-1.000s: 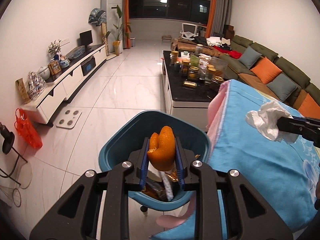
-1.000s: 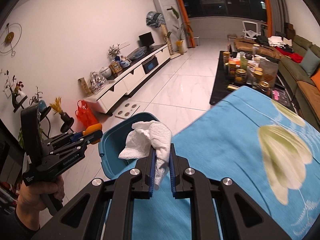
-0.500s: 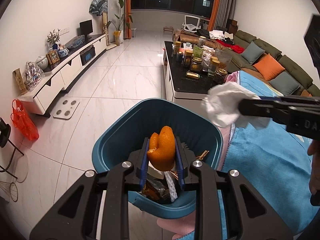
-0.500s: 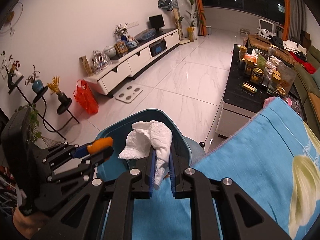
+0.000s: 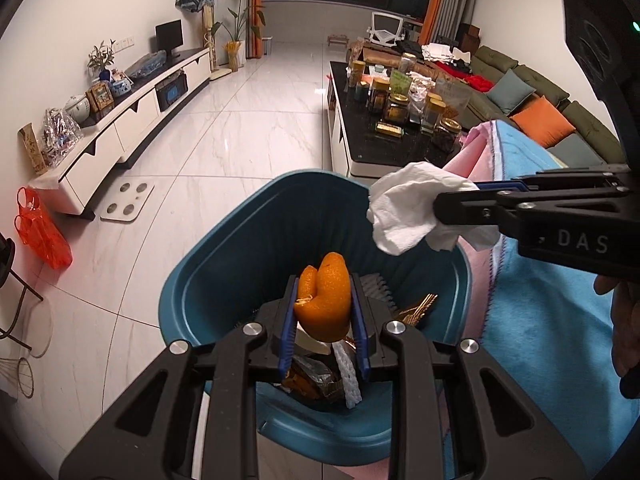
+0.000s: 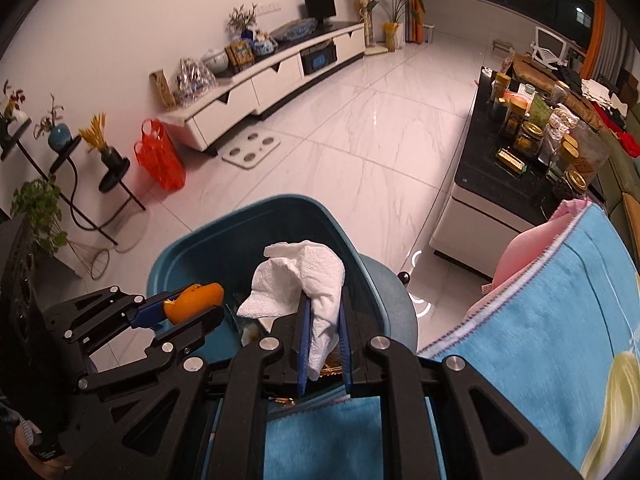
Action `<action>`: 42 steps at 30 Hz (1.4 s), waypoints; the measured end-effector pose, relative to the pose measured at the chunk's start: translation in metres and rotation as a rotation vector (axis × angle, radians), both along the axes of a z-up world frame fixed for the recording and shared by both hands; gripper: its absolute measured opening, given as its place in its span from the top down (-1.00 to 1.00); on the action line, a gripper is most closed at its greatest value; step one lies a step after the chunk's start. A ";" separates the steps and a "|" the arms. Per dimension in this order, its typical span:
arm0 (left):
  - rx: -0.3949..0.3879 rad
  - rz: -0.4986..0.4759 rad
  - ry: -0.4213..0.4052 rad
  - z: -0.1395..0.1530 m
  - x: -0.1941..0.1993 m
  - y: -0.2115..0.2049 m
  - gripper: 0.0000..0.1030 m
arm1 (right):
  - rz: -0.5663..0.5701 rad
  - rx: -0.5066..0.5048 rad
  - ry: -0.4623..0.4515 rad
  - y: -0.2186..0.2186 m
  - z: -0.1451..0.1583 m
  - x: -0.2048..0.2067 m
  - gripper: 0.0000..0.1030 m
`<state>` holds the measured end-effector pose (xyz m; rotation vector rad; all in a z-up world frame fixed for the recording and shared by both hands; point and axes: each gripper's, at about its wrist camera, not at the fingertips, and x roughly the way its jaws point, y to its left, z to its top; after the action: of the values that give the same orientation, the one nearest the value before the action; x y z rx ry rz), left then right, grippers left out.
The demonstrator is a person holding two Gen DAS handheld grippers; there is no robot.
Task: Collect trash
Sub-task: 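Open both tools over the teal bin to drop peel and tissue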
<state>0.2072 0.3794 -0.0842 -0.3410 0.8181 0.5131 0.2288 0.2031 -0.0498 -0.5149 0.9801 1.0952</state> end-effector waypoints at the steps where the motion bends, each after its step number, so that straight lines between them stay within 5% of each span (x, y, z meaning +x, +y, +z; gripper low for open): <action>1: -0.004 0.001 0.005 -0.003 0.002 0.001 0.52 | 0.007 -0.010 -0.003 0.003 -0.002 0.000 0.78; 13: -0.023 0.004 0.037 -0.027 0.021 0.011 0.40 | 0.054 -0.136 -0.031 0.032 -0.026 -0.004 0.75; 18: -0.025 0.008 0.040 -0.032 0.024 0.015 0.32 | 0.059 -0.158 -0.023 0.037 -0.032 -0.005 0.56; 22: -0.018 0.011 0.041 -0.033 0.024 0.016 0.07 | 0.049 -0.158 -0.014 0.038 -0.033 -0.004 0.40; 42: 0.032 0.023 0.017 -0.014 0.010 0.004 -0.20 | -0.006 -0.065 0.013 0.014 -0.011 0.008 0.23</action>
<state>0.2173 0.3836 -0.0987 -0.3173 0.8218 0.5509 0.2364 0.2168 -0.0609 -0.5577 1.0303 1.0651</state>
